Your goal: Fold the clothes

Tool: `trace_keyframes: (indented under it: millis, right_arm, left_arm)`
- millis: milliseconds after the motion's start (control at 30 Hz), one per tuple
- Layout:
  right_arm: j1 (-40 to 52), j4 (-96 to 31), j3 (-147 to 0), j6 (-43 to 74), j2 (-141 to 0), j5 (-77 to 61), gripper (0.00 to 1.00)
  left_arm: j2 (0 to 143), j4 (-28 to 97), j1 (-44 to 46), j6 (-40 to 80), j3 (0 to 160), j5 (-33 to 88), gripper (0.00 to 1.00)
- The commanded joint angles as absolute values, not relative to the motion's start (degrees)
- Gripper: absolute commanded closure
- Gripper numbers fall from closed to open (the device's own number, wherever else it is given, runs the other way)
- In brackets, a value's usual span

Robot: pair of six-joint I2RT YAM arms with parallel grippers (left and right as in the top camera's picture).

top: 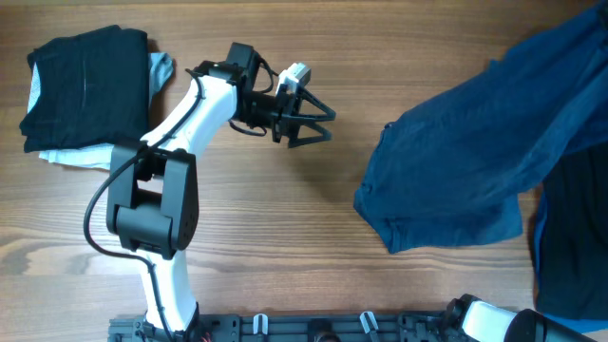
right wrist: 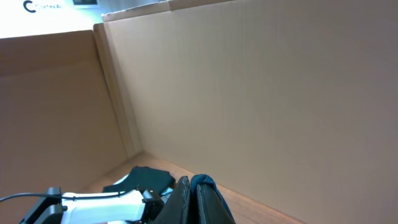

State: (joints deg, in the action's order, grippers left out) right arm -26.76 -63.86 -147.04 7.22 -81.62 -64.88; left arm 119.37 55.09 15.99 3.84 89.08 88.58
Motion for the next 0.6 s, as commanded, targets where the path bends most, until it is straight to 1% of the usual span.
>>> trace_keyframes:
  millis: [0,67,133,200,400,567]
  right_arm:
    - [-26.6,-63.6,-147.5,6.0,-80.7,-64.3,0.96]
    - [-26.6,-63.5,-147.5,6.0,-80.3,-65.8,0.96]
    - [-26.6,-63.4,-147.5,6.0,-79.6,-68.4,0.96]
    - [-26.6,-63.2,-147.5,5.3,-79.2,-69.8,0.96]
    - [-26.6,-62.8,-147.5,2.7,-78.9,-75.5,0.96]
    - [-26.6,-63.0,-147.5,2.8,-78.9,-76.3,0.96]
  left_arm:
    - [119.9,47.9,17.9,10.0,89.1,90.2,0.27]
    - [120.0,40.9,18.8,16.9,89.1,89.3,0.26]
    - [120.0,34.6,20.0,24.6,89.1,85.8,0.26]
    - [120.0,30.6,21.3,28.5,89.1,85.4,0.25]
    - [120.5,29.1,23.7,29.5,89.1,83.7,0.23]
    - [120.7,29.1,23.8,30.8,89.1,84.1,0.25]
